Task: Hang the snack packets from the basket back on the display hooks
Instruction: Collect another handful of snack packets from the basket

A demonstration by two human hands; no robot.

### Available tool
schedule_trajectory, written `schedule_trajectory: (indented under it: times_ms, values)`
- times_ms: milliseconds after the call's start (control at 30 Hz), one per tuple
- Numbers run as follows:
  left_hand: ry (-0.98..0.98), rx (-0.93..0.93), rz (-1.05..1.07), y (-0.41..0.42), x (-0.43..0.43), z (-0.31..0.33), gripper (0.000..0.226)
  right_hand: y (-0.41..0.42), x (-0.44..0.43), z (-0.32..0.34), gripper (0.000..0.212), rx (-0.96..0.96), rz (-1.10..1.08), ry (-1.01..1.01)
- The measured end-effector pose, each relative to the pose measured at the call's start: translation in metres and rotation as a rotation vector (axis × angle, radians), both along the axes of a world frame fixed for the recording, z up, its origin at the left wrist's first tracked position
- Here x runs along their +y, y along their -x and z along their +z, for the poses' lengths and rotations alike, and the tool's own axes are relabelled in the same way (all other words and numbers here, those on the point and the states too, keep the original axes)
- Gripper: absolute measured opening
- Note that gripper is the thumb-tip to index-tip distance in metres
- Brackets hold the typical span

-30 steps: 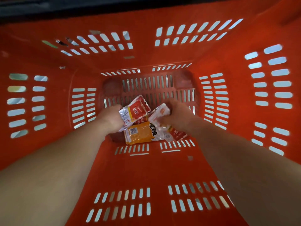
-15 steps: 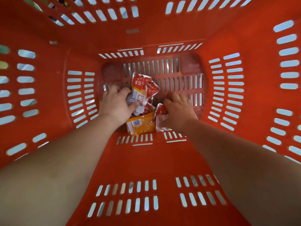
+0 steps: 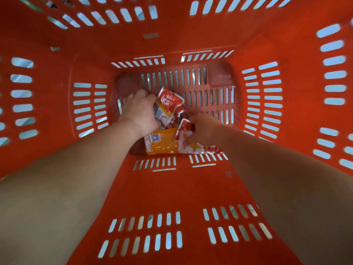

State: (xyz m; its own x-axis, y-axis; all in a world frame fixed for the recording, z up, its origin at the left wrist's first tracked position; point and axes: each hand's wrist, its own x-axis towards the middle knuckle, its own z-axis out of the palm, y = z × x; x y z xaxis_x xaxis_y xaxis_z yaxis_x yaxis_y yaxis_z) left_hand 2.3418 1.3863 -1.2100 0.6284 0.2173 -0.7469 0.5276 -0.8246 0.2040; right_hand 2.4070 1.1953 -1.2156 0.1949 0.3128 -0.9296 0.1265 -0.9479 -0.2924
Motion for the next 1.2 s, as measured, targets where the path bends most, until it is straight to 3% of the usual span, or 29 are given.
schedule_trajectory:
  times_ms: [100,233,400,533,700,1000,1100,1200]
  values:
    - [0.090,0.061,0.096,-0.003,-0.003,-0.001,0.072,-0.002,-0.006,0.000,0.066,0.015,-0.061,-0.021]
    - [0.135,0.105,0.143,-0.009,-0.007,0.001,0.074,-0.001,-0.011,0.001,0.051,0.045,-0.062,-0.006]
    - [0.142,0.176,0.184,-0.008,-0.012,0.002,0.080,-0.001,-0.019,0.000,0.062,0.145,-0.154,-0.017]
    - [0.193,0.179,0.291,0.000,-0.023,-0.001,0.055,0.001,-0.021,-0.004,0.057,0.167,-0.217,-0.003]
    - [0.183,0.210,0.363,0.014,-0.027,-0.006,0.050,0.004,-0.025,-0.003,0.046,0.212,-0.267,-0.028]
    - [0.149,0.146,0.291,0.018,-0.032,-0.001,0.045,0.008,-0.040,0.006,0.043,0.111,-0.473,-0.075]
    - [0.263,0.136,0.376,0.014,-0.029,0.003,0.031,0.005,-0.048,0.011,0.026,0.057,-0.572,-0.071]
    - [0.365,0.112,0.475,0.013,-0.024,0.006,0.034,0.001,-0.058,0.019,0.021,0.011,-0.682,-0.058]
